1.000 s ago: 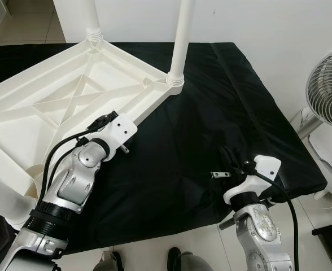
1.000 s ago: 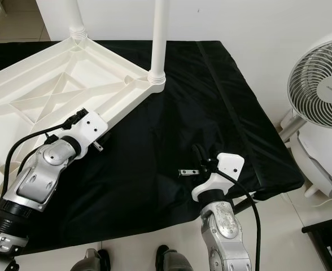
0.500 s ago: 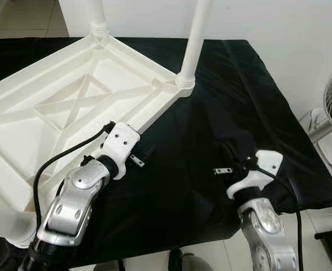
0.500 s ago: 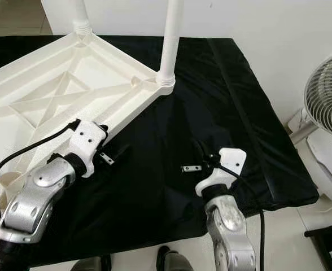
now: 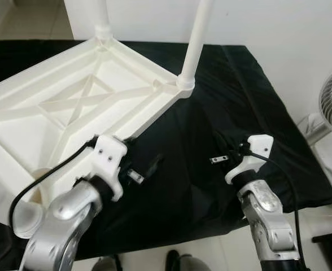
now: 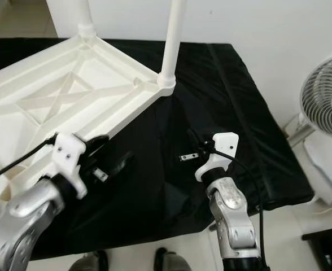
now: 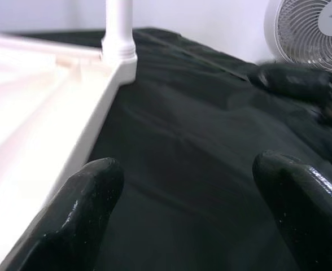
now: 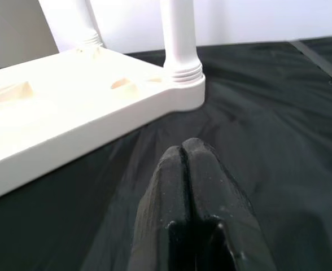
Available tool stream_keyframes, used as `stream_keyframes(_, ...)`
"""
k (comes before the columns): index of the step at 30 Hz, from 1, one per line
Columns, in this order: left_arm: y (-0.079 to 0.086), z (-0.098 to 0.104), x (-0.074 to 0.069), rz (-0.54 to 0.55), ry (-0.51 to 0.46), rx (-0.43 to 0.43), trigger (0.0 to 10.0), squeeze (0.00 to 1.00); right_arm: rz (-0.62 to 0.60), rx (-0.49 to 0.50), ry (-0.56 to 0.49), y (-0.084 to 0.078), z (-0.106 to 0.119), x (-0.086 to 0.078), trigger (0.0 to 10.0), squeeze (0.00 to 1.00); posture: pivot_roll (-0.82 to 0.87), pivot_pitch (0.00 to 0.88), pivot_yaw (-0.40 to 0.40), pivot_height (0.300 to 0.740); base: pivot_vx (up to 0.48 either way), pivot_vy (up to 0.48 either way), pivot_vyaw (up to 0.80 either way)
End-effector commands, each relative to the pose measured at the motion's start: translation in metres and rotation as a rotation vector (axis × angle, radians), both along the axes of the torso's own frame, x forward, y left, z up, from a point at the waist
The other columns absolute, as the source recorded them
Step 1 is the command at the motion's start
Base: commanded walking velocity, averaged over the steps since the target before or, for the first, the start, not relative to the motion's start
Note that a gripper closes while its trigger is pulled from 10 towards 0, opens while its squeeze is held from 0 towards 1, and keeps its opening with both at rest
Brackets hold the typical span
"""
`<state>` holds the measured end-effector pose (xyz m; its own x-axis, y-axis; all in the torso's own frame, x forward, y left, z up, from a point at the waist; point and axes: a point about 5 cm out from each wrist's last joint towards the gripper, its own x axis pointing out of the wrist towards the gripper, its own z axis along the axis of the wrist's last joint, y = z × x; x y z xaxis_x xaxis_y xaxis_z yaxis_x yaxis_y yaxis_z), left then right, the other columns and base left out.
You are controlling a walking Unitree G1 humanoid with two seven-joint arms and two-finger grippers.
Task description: Building children table
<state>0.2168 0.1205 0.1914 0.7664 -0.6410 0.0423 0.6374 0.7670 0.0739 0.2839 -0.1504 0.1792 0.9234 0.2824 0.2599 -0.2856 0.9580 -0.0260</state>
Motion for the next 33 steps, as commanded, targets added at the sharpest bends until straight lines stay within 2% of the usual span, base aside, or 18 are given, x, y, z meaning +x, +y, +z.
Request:
stream_keyframes(1, -0.002, 0.005, -0.007, -0.072, -0.022, -0.003, 10.0, 0.0, -0.006, -0.001, 0.004, -0.004, -0.003, 0.001, 10.0, 0.0, 0.16, 0.185, -0.112, 0.74, 0.0, 0.0, 0.0)
stream_keyframes(5, 0.006, 0.004, -0.02, -0.099, 0.024, -0.022, 10.0, 0.0, 0.02, -0.016, -0.008, -0.003, -0.002, 0.01, 10.0, 0.0, 0.2, 0.188, -0.124, 0.74, 0.0, 0.0, 0.0)
stream_keyframes(8, 0.014, 0.002, -0.036, -0.116, 0.084, -0.011, 10.0, 0.0, 0.056, -0.034, -0.014, 0.0, -0.003, 0.021, 10.0, 0.0, 0.23, 0.19, -0.133, 0.74, 0.0, 0.0, 0.0)
stream_keyframes(17, 0.025, 0.001, -0.05, -0.109, 0.131, 0.009, 10.0, 0.0, 0.098, -0.046, -0.018, 0.006, -0.005, 0.033, 10.0, 0.0, 0.28, 0.196, -0.152, 0.74, 0.0, 0.0, 0.0)
stream_keyframes(18, 0.031, 0.0, -0.06, -0.134, 0.166, 0.026, 10.0, 0.0, 0.125, -0.051, -0.015, 0.011, -0.006, 0.039, 10.0, 0.0, 0.3, 0.202, -0.166, 0.74, 0.0, 0.0, 0.0)
stream_keyframes(19, 0.031, 0.0, -0.06, -0.134, 0.166, 0.026, 10.0, 0.0, 0.125, -0.051, -0.015, 0.011, -0.006, 0.039, 10.0, 0.0, 0.3, 0.202, -0.166, 0.74, 0.0, 0.0, 0.0)
stream_keyframes(22, 0.039, 0.001, -0.072, -0.158, 0.209, 0.065, 10.0, 0.0, 0.156, -0.054, -0.016, 0.016, -0.007, 0.045, 10.0, 0.0, 0.3, 0.202, -0.166, 0.74, 0.0, 0.0, 0.0)
stream_keyframes(29, 0.048, 0.003, -0.078, -0.138, 0.228, 0.101, 10.0, 0.0, 0.184, -0.056, -0.017, 0.021, -0.008, 0.049, 10.0, 0.0, 0.35, 0.211, -0.184, 0.74, 0.0, 0.0, 0.0)
stream_keyframes(30, 0.054, 0.002, -0.084, -0.13, 0.249, 0.125, 10.0, 0.0, 0.201, -0.055, -0.017, 0.025, -0.009, 0.051, 10.0, 0.0, 0.37, 0.217, -0.189, 0.74, 0.0, 0.0, 0.0)
stream_keyframes(33, 0.059, 0.002, -0.088, -0.125, 0.267, 0.144, 10.0, 0.0, 0.212, -0.054, -0.016, 0.029, -0.009, 0.052, 10.0, 0.0, 0.37, 0.217, -0.189, 0.74, 0.0, 0.0, 0.0)
